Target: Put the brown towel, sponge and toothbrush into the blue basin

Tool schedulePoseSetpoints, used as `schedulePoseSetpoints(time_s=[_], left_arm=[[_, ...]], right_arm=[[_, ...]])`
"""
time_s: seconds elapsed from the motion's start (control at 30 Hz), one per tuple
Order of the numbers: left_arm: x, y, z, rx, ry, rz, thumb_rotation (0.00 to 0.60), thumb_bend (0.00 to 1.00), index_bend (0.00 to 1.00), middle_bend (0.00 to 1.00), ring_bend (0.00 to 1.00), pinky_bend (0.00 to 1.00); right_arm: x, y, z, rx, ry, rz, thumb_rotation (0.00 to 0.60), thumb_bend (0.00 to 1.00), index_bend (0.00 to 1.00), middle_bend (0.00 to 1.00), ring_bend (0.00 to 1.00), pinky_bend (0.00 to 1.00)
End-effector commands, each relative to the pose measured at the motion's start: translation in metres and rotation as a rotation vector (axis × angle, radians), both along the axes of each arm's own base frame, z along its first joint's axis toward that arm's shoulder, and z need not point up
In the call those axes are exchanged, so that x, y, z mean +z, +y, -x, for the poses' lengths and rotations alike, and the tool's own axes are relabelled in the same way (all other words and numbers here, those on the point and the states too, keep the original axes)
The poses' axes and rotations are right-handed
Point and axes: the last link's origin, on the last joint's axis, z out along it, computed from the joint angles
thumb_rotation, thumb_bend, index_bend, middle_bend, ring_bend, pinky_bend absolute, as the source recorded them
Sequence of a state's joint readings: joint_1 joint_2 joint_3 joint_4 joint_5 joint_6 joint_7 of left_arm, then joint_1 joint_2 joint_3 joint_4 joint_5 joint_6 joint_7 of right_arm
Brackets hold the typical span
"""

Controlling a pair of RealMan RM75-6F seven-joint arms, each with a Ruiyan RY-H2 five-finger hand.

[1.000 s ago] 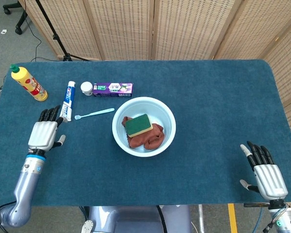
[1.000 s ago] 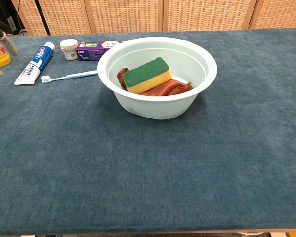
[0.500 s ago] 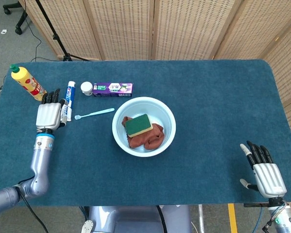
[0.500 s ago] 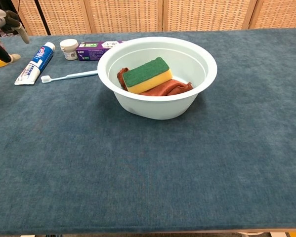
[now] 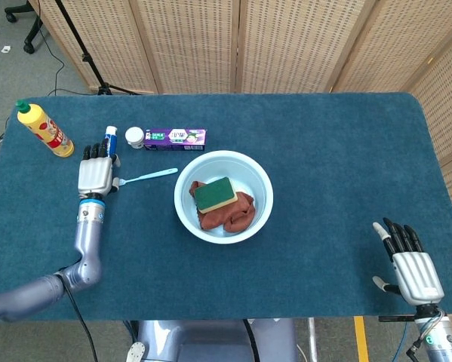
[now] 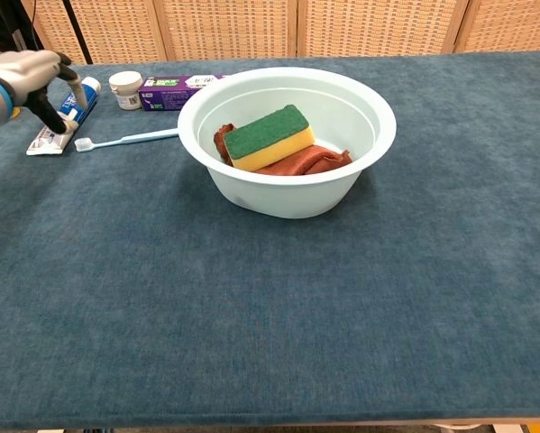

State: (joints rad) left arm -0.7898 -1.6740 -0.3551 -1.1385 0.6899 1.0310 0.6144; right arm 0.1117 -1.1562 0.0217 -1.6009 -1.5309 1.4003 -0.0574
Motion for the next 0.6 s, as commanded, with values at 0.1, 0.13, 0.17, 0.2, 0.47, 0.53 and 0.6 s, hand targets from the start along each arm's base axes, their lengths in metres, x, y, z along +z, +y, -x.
schedulePoseSetpoints(time_s=[0.1, 0.13, 0.17, 0.2, 0.47, 0.53, 0.6], left_arm=[[-0.01, 0.001, -0.006, -0.004, 0.006, 0.006, 0.6, 0.39, 0.44, 0.0, 0.0, 0.0], [-0.011, 0.001, -0.007, -0.005, 0.006, 0.005, 0.6, 0.39, 0.44, 0.0, 0.0, 0.0], [-0.012, 0.0, -0.008, -0.006, 0.007, 0.004, 0.6, 0.39, 0.44, 0.0, 0.0, 0.0], [-0.013, 0.0, -0.009, -0.008, 0.008, 0.002, 0.6, 0.39, 0.44, 0.0, 0.0, 0.0], [-0.022, 0.002, -0.021, -0.029, 0.007, -0.008, 0.6, 0.39, 0.45, 0.0, 0.0, 0.0], [-0.025, 0.002, -0.024, -0.032, 0.009, -0.007, 0.6, 0.39, 0.45, 0.0, 0.0, 0.0], [-0.029, 0.003, -0.026, -0.033, 0.01, -0.007, 0.6, 0.39, 0.45, 0.0, 0.0, 0.0]], right_arm=[[0.001, 0.0, -0.001, 0.005, -0.005, 0.004, 0.6, 0.1, 0.01, 0.0, 0.0, 0.0], [0.001, 0.0, -0.001, 0.006, -0.007, 0.005, 0.6, 0.1, 0.01, 0.0, 0.0, 0.0], [0.001, 0.001, -0.001, 0.008, -0.009, 0.007, 0.6, 0.1, 0.01, 0.0, 0.0, 0.0], [0.002, 0.001, -0.001, 0.009, -0.01, 0.008, 0.6, 0.1, 0.01, 0.0, 0.0, 0.0], [0.002, 0.001, -0.001, 0.016, -0.018, 0.008, 0.6, 0.1, 0.01, 0.0, 0.0, 0.0], [0.002, 0.001, -0.001, 0.015, -0.019, 0.007, 0.6, 0.1, 0.01, 0.0, 0.0, 0.0], [0.002, 0.0, -0.001, 0.015, -0.021, 0.007, 0.6, 0.1, 0.01, 0.0, 0.0, 0.0]])
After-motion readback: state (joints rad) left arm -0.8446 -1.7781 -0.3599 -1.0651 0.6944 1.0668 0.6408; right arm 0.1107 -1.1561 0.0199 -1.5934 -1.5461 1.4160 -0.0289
